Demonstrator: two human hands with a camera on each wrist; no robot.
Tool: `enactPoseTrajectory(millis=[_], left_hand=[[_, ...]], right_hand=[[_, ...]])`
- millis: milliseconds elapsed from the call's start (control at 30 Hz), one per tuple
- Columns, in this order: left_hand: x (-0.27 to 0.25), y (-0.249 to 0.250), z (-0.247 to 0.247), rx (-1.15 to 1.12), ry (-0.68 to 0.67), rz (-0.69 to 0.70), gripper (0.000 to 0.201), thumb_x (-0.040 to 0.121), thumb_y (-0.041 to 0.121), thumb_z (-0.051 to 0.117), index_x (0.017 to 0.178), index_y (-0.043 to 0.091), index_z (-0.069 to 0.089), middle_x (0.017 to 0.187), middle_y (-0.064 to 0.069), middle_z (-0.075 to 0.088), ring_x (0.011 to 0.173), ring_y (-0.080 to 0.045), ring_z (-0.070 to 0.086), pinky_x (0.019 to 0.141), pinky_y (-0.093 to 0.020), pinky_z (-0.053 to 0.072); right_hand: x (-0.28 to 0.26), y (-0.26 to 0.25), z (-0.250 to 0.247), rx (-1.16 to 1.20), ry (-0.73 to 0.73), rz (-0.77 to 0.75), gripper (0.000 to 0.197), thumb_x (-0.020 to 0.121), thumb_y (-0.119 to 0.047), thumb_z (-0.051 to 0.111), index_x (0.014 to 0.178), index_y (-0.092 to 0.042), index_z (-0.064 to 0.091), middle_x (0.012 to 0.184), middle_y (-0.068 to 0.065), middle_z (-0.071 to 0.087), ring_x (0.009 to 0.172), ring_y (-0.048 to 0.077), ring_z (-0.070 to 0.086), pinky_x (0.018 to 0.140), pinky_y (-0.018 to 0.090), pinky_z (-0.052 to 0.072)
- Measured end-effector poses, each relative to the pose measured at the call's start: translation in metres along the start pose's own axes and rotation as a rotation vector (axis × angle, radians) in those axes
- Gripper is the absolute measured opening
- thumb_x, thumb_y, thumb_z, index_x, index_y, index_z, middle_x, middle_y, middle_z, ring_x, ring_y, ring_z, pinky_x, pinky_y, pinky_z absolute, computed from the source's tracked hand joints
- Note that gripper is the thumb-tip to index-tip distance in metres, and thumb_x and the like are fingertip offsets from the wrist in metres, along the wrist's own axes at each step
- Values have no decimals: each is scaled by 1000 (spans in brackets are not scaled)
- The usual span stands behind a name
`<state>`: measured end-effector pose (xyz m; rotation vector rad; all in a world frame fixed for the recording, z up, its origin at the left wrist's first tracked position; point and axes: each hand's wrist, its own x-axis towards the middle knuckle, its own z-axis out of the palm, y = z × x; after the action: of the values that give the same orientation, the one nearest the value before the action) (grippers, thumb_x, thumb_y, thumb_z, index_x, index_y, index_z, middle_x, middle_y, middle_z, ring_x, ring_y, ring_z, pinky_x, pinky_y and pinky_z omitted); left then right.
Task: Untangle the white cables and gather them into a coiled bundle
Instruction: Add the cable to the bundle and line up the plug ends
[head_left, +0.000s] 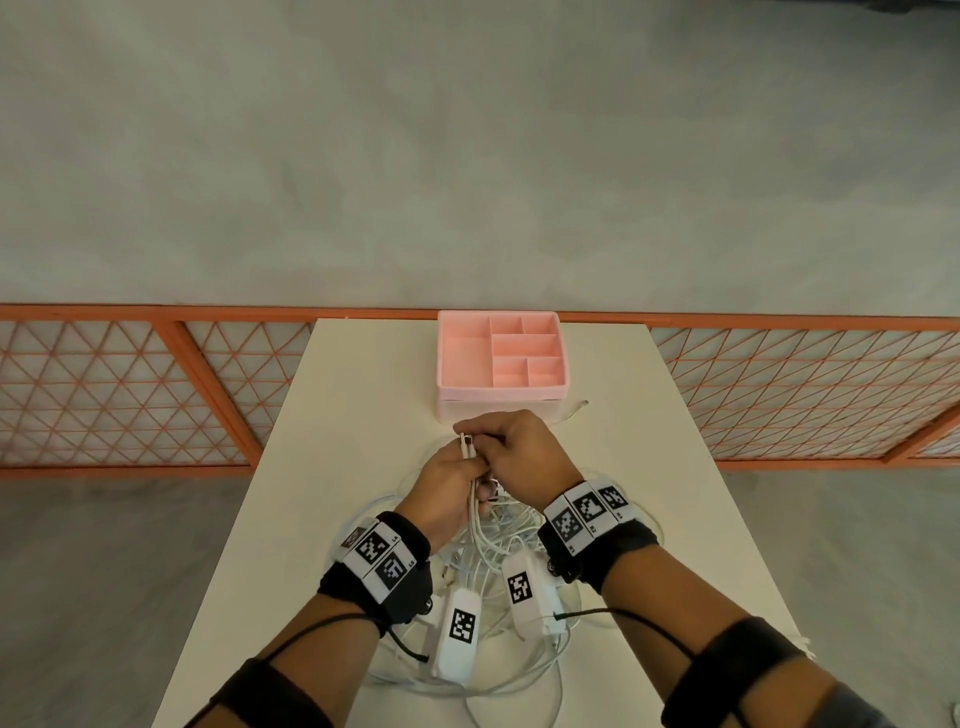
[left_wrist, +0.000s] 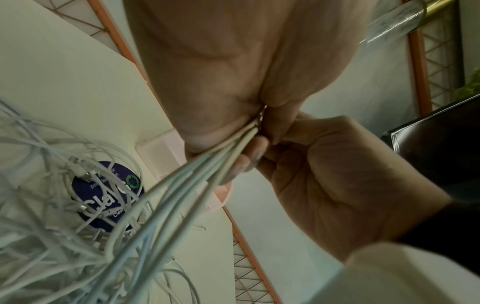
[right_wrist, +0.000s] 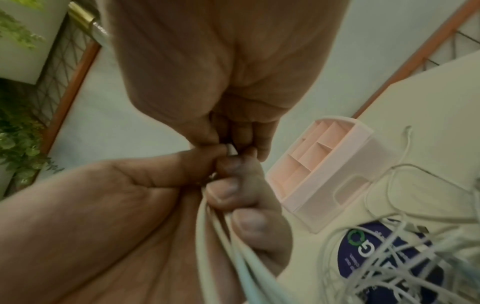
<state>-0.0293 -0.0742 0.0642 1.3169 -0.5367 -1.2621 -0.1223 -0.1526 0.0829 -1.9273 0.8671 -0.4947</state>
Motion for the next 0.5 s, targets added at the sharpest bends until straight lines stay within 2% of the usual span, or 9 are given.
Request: enactPoseTrajectory(millis=[100, 167, 200, 233, 267, 333, 367, 433, 500], left_hand=[[1, 2, -1, -158, 54, 1, 20, 97, -4, 39, 98, 1, 58, 67, -10, 43, 52, -16, 41, 49, -28, 36], [5, 4, -5, -298, 101, 32, 17, 96, -2, 43, 100, 1, 59, 70, -13, 48, 59, -21, 48, 59, -33, 43], [6, 7, -7, -358, 107, 49, 12, 97, 0, 45, 95, 3, 56, 68, -11, 48, 60, -19, 49, 61, -33, 45], [7, 9, -9, -413, 102, 65, 11, 98, 3, 46, 90, 6, 52, 66, -7, 44, 58, -18, 46, 60, -33, 46], [8, 11, -11, -450, 95, 83, 11, 99, 4, 46, 89, 9, 50, 67, -4, 41, 58, -17, 44, 60, -32, 46], [10, 12, -13, -438, 110, 138, 9, 101, 5, 44, 96, 8, 51, 69, -3, 43, 58, -17, 49, 64, -36, 46], [9, 11, -14, -382, 124, 159, 9, 102, 7, 44, 102, 7, 54, 69, -2, 46, 60, -17, 54, 65, -35, 46], [5, 7, -12, -243, 129, 174, 15, 104, 14, 46, 107, 6, 58, 68, 1, 50, 69, -18, 60, 58, -30, 45], [2, 2, -9, -172, 120, 171, 23, 106, 19, 43, 101, 6, 60, 63, 3, 51, 74, -18, 60, 56, -26, 44]], right_hand=[[-11, 2, 10, 235, 20, -3, 42, 102, -15, 46, 142, -29, 48, 108, -13, 64, 79, 7, 66, 79, 29, 58], [-19, 11, 21, 349, -31, 27, 54, 101, -33, 52, 149, -36, 29, 117, -19, 57, 98, 2, 63, 89, 25, 52], [-23, 18, 26, 306, -81, 40, 60, 98, -42, 55, 150, -33, 27, 122, -17, 57, 106, 4, 62, 95, 28, 50], [-27, 26, 30, 248, -134, 46, 60, 95, -47, 56, 147, -27, 34, 120, -11, 61, 103, 8, 64, 94, 34, 53], [-30, 32, 33, 185, -166, 50, 49, 95, -46, 56, 136, -20, 47, 105, -4, 68, 88, 13, 68, 87, 41, 57], [-32, 40, 33, 44, -153, 21, 32, 100, -40, 50, 104, -11, 61, 71, 0, 64, 61, 11, 59, 73, 44, 55], [-31, 41, 31, -26, -132, 1, 32, 102, -39, 47, 93, -13, 62, 66, -4, 59, 57, 6, 54, 69, 41, 53], [-31, 36, 27, -95, -118, -50, 29, 103, -35, 44, 86, -18, 61, 67, -11, 57, 61, 0, 52, 67, 30, 45], [-28, 30, 23, -148, -126, -107, 28, 104, -31, 44, 90, -13, 61, 77, -6, 62, 72, 9, 58, 70, 30, 44]])
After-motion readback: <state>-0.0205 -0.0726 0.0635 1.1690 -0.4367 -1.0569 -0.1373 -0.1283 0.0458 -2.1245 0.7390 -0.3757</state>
